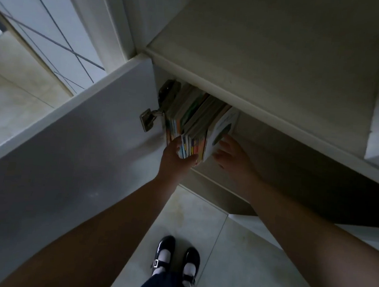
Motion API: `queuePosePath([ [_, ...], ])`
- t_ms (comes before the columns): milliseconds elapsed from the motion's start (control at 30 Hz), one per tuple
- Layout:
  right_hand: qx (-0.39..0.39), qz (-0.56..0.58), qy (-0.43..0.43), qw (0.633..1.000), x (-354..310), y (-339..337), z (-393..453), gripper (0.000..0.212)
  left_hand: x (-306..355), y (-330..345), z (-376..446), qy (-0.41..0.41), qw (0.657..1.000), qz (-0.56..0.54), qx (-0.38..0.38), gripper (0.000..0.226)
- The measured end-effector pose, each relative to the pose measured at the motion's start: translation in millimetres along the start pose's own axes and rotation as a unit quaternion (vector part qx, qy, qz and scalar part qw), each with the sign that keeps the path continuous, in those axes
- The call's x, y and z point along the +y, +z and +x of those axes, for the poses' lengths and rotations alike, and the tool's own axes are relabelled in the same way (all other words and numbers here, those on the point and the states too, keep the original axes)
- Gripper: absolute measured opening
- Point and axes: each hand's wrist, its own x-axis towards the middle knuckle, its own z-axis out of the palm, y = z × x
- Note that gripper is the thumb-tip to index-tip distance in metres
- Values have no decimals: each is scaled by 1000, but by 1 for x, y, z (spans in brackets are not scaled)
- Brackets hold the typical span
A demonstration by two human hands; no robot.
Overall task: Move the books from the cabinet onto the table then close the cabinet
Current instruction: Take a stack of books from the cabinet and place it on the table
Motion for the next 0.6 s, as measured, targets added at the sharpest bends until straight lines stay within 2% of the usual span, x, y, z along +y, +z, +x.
queuePosePath([
  [100,-17,11,-9,1000,7,-1,8,65,-3,5,-1,18,1000,2,18,61],
  [200,-22,-48,-9,999,15,-2,17,65,-6,11,0,23,999,16,40,62],
  [367,-22,-20,12,999,21,-3,27,64,-7,23,0,55,996,33,69,62],
  [500,-26,-27,-6,999,24,-6,33,61,-12,33,6,55,993,42,98,65],
  [600,-25,-28,-21,999,28,-6,34,59,-13,43,4,69,992,24,99,52],
])
